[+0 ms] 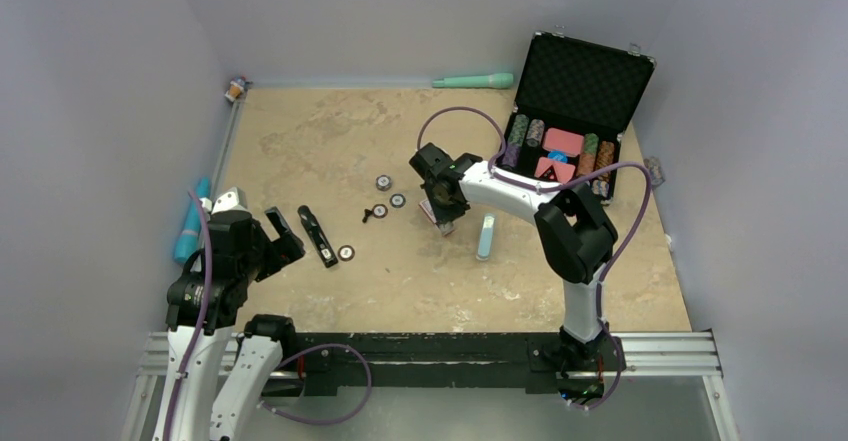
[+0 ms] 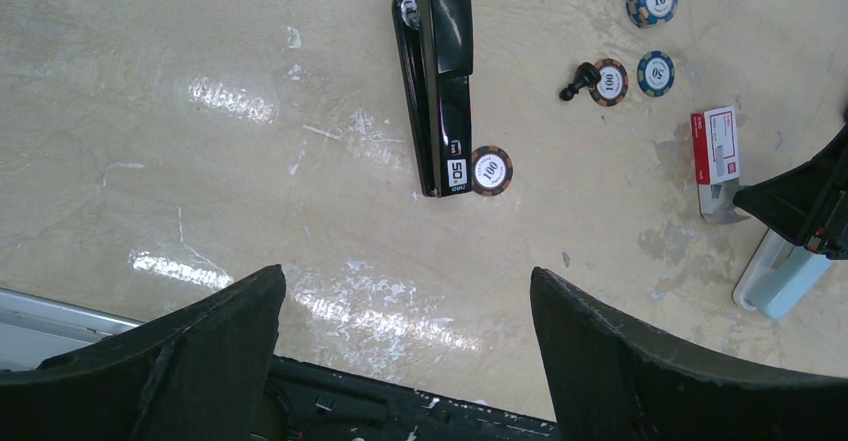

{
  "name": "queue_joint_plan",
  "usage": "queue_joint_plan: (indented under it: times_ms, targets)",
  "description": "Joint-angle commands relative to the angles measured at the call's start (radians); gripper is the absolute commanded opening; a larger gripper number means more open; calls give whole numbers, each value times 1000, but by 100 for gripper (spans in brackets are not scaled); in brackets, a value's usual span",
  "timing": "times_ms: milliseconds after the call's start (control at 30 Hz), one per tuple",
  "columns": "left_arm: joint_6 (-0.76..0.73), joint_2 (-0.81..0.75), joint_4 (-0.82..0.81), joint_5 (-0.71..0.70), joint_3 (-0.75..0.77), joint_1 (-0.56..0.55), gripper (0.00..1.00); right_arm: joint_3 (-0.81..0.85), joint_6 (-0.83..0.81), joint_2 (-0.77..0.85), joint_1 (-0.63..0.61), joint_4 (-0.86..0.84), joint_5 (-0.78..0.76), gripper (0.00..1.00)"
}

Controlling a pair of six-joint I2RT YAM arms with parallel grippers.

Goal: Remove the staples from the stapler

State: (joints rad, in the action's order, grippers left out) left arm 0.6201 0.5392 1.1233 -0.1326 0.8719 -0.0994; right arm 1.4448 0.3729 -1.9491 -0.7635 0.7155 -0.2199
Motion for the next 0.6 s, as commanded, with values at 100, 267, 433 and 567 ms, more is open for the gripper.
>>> queue_joint_plan:
  times_ms: [100,267,433,567]
  targets:
    - [8,5,-22,10,-4,-6,96,11,-23,13,5,-27,-33,14]
    - [9,5,-23,9,-4,-5,96,2,-34,12,5,-30,-40,17]
    - [9,5,-23,9,-5,-3,96,3,-38,7,5,-30,-37,20]
    - [9,5,-23,10,-5,-4,96,4,-38,6,5,-32,-27,27]
